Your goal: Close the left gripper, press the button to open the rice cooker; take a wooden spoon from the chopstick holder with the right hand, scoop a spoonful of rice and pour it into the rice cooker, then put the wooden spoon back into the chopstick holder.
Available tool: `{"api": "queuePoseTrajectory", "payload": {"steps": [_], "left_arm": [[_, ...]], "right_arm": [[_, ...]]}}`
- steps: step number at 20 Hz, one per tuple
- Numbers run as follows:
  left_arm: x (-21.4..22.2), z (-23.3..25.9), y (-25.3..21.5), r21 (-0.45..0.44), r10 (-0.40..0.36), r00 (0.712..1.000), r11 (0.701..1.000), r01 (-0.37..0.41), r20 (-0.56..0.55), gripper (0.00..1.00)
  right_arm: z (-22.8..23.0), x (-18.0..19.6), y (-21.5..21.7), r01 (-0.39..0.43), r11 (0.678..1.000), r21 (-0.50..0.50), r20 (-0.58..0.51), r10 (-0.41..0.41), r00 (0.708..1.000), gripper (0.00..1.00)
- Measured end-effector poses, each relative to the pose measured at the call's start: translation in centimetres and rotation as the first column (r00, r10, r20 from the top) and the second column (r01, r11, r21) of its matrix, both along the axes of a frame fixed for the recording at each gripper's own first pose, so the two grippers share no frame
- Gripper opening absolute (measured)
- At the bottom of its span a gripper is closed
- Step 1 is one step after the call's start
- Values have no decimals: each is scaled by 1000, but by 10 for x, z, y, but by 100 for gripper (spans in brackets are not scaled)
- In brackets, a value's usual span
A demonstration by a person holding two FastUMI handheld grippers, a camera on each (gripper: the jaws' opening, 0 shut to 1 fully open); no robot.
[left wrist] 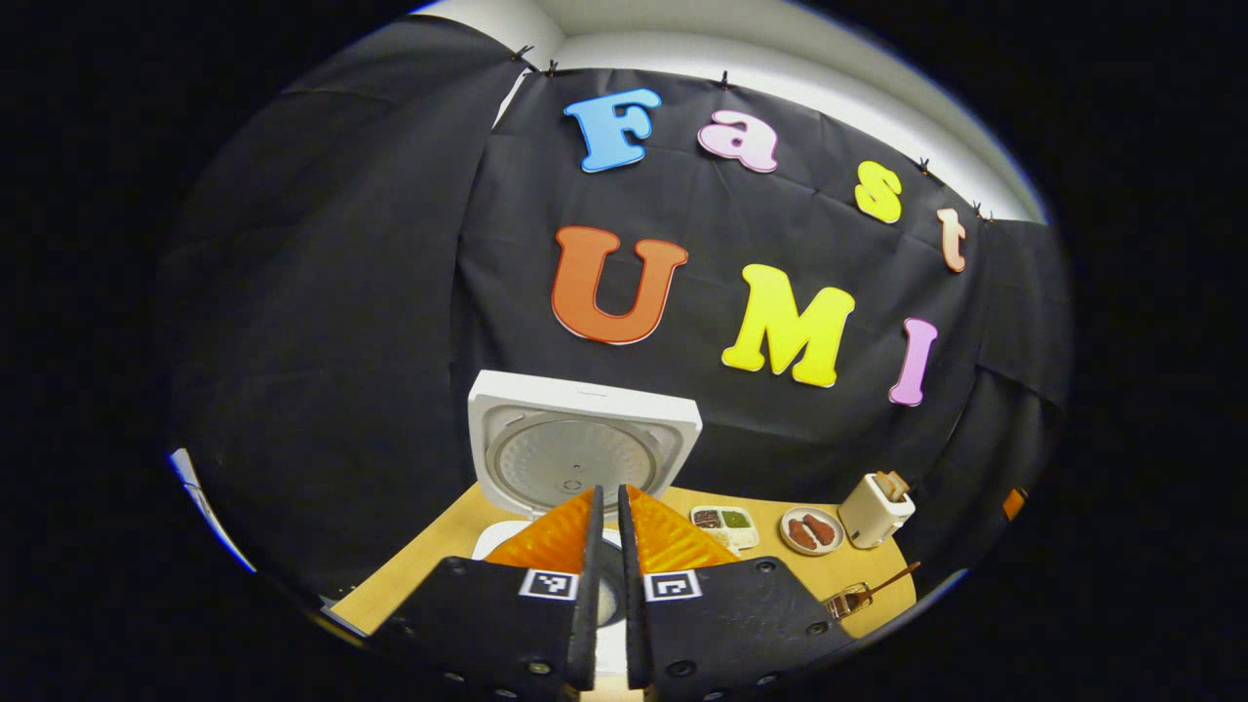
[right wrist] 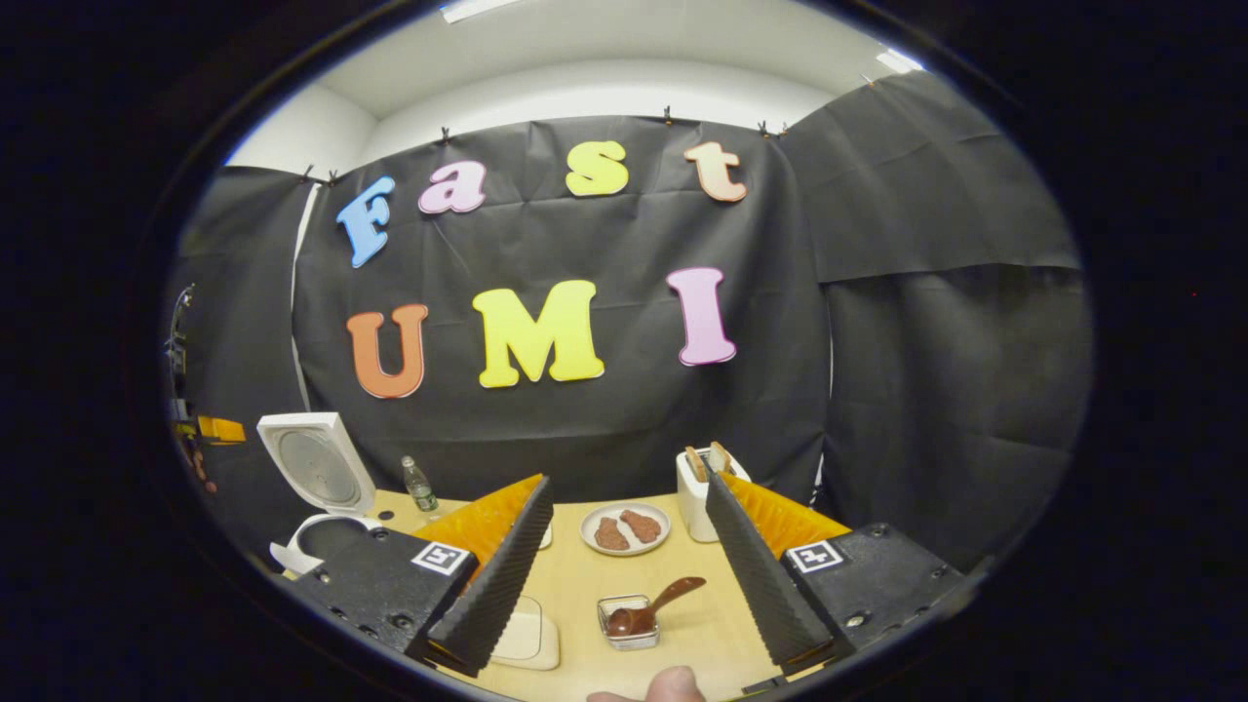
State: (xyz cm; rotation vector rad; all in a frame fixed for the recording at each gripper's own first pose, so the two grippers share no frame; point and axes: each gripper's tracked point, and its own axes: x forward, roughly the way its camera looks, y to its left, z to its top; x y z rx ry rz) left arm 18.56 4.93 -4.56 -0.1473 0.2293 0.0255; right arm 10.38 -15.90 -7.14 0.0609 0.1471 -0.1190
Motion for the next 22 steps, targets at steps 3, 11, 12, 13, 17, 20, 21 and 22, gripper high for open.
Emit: {"api": "queuePoseTrajectory", "payload": {"steps": [3,11,12,13,17,20,21,22], "left_arm": [[-24,20,-6,49,10,998,999,-13,59,65],[-81,35,-39,85,19,988,996,-33,156,94],[-86,34,-43,99,16,987,995,-32,158,94],[-91,33,-47,108,16,986,993,-35,165,94],[-109,29,-54,134,57,980,988,-83,188,94],[-117,33,-61,133,72,980,986,-98,188,94],[-117,35,-61,128,82,979,986,-107,188,94],[-115,36,-62,123,90,978,986,-115,190,94]], "right_arm": [[-6,-12,-5,7,1000,-7,-16,-7,1000,100],[-42,-33,-11,-15,1000,26,-66,16,998,100],[-51,-33,-13,-15,1000,25,-81,17,997,100],[-60,-32,-14,-20,1000,23,-94,22,995,100],[-105,-18,-21,-48,998,30,-135,52,989,100],[-148,-1,-28,-50,997,60,-193,61,979,100],[-162,6,-30,-48,996,71,-209,62,976,100],[-175,13,-32,-46,996,74,-228,62,972,100]]}}
